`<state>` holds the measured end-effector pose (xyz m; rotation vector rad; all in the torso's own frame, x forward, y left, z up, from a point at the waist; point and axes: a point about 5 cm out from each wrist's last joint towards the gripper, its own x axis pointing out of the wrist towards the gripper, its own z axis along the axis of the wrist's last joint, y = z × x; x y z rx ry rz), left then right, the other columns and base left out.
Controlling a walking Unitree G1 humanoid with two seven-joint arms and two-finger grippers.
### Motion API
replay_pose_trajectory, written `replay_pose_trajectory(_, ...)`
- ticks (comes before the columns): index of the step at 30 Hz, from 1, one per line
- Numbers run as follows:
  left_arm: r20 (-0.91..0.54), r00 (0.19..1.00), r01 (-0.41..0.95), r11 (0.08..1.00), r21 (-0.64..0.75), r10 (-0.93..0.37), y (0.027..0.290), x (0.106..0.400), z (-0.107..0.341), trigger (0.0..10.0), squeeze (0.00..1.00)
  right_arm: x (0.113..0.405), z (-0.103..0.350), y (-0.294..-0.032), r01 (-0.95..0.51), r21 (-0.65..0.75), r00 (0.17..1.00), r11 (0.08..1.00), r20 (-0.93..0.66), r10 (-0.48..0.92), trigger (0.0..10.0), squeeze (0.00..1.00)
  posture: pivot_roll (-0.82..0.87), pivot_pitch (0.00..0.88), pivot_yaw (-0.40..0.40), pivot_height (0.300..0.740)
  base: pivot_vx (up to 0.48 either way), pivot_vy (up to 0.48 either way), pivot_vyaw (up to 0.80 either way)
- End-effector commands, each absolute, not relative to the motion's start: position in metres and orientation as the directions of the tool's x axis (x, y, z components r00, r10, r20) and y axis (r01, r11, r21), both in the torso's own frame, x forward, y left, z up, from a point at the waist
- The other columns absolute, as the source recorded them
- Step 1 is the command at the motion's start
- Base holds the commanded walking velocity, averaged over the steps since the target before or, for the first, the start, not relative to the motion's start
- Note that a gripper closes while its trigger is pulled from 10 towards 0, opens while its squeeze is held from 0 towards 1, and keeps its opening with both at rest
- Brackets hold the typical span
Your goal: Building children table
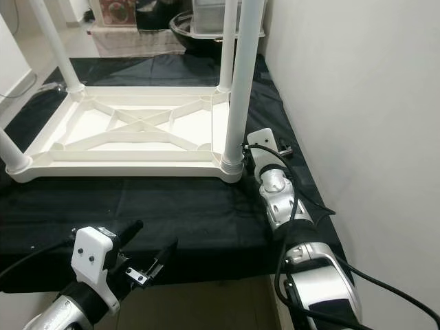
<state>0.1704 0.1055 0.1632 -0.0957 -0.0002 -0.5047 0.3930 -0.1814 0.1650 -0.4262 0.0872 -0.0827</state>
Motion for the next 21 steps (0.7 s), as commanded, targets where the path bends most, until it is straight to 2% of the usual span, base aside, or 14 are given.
replay_pose_trajectory(1,0.012,0.873,0.487,0.869,-0.085,-0.488,0.104,0.167,0.164,10.0,0.0,0.393,0.161,-0.174,0.034,-0.411,0.995,0.911,-0.071,-0.069,10.0,0.0,0.12,0.207,0.023,0.74,0.0,0.0,0.0)
replay_pose_trajectory(9,0.006,0.874,0.484,0.871,-0.085,-0.485,0.106,0.157,0.173,10.0,0.0,0.398,0.161,-0.162,-0.058,-0.366,0.998,0.929,-0.056,0.04,10.0,0.0,0.14,0.253,0.043,0.74,0.0,0.0,0.0)
replay_pose_trajectory(12,0.009,0.876,0.48,0.873,-0.084,-0.481,0.107,0.156,0.177,10.0,0.0,0.398,0.159,-0.157,-0.133,-0.332,0.991,0.934,-0.056,0.121,10.0,0.0,0.15,0.267,0.052,0.74,0.0,0.0,0.0)
replay_pose_trajectory(21,0.015,0.877,0.48,0.874,-0.076,-0.48,0.107,0.155,0.183,10.0,0.0,0.399,0.158,-0.161,-0.144,-0.358,0.989,0.922,-0.079,0.124,10.0,0.0,0.16,0.276,0.058,0.74,0.0,0.0,0.0)
